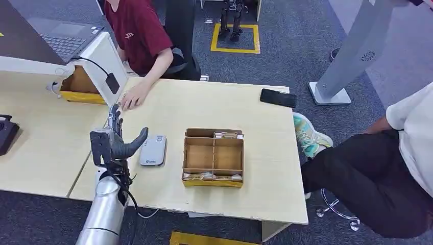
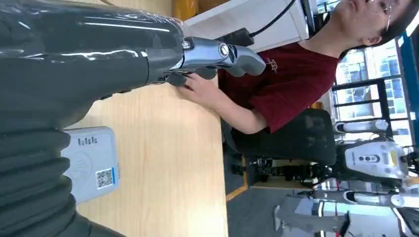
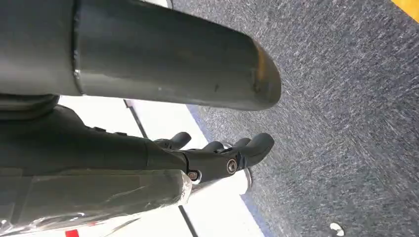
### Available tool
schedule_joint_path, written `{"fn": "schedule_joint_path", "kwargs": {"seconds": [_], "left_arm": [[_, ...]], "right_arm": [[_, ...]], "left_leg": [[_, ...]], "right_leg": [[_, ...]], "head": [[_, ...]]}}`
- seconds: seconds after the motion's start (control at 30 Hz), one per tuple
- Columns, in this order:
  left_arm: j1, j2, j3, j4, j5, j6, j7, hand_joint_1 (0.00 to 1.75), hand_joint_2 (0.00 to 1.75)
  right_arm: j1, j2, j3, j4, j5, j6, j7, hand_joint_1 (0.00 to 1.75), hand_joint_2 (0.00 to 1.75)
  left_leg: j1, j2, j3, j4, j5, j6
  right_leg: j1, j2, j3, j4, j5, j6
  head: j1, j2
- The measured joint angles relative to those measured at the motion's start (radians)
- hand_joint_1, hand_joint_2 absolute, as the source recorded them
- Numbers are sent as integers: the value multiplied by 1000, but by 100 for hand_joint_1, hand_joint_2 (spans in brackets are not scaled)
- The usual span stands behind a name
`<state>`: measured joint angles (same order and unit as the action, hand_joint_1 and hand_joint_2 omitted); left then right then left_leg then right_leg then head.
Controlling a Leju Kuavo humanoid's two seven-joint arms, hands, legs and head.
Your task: Pass the card to the sensor for recognition and then transmit it.
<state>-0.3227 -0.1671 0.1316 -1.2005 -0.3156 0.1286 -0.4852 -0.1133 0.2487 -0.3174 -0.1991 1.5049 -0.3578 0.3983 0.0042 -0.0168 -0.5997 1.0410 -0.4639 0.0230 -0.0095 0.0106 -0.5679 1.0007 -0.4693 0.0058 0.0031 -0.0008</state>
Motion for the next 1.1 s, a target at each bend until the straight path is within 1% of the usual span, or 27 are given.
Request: {"fn": "schedule_joint_path", "kwargs": {"seconds": [0.1,0.27,0.37,0.53,0.6,0.73,0.8,0.87,0.9,0.93,1.0,1.1], "left_arm": [[-4,14,0,-16,44,-48,-21,0,175],[22,17,-2,-76,28,-83,-48,0,175],[58,17,-21,-119,18,-115,-62,0,175],[141,21,-76,-222,44,-226,-89,0,175],[174,26,-100,-263,44,-251,-101,0,175],[237,36,-142,-337,39,-269,-115,0,175],[263,43,-157,-367,13,-274,-140,0,175],[293,52,-182,-402,-66,-233,-175,0,175],[309,55,-198,-418,-133,-187,-190,0,175],[325,59,-221,-431,-221,-117,-201,0,175],[353,64,-270,-438,-363,26,-209,0,175],[380,68,-366,-432,-551,250,-198,0,175]], "right_arm": [[0,0,-5,0,0,0,0,0,0],[2,0,-11,0,0,0,1,0,0],[3,0,-16,0,0,-2,-1,0,0],[4,0,-29,0,0,-5,-9,0,0],[5,0,-34,0,0,-5,-10,0,0],[6,-1,-41,0,-1,-6,-13,0,0],[7,-1,-43,0,-1,-6,-13,0,0],[9,-1,-44,0,-2,-6,-13,0,0],[9,-1,-45,0,-2,-6,-13,0,0],[10,-1,-46,0,-3,-8,-13,0,0],[10,-1,-48,0,-3,-9,-11,0,0],[10,-1,-49,0,-2,-11,-6,0,0]], "left_leg": [[0,0,0,0,0,0],[0,0,0,0,0,0],[0,0,0,0,0,0],[0,0,0,0,0,0],[0,0,0,0,0,0],[0,0,0,0,0,0],[0,0,0,0,0,0],[0,0,0,0,0,0],[0,0,0,0,0,0],[0,0,0,0,0,0],[0,0,0,0,0,0],[0,0,-1,0,-1,0]], "right_leg": [[0,0,0,0,0,0],[0,0,0,0,0,-1],[0,0,0,0,0,0],[0,0,0,0,0,0],[0,0,0,0,0,0],[0,0,-1,0,0,0],[0,0,-1,0,0,0],[0,0,-1,0,0,0],[0,0,-1,0,0,0],[0,0,-1,0,0,0],[0,0,-1,0,-1,0],[0,0,-1,0,-1,0]], "head": [[0,0],[0,0],[0,0],[0,0],[0,0],[0,0],[0,0],[0,0],[0,0],[0,0],[0,0],[0,0]]}}
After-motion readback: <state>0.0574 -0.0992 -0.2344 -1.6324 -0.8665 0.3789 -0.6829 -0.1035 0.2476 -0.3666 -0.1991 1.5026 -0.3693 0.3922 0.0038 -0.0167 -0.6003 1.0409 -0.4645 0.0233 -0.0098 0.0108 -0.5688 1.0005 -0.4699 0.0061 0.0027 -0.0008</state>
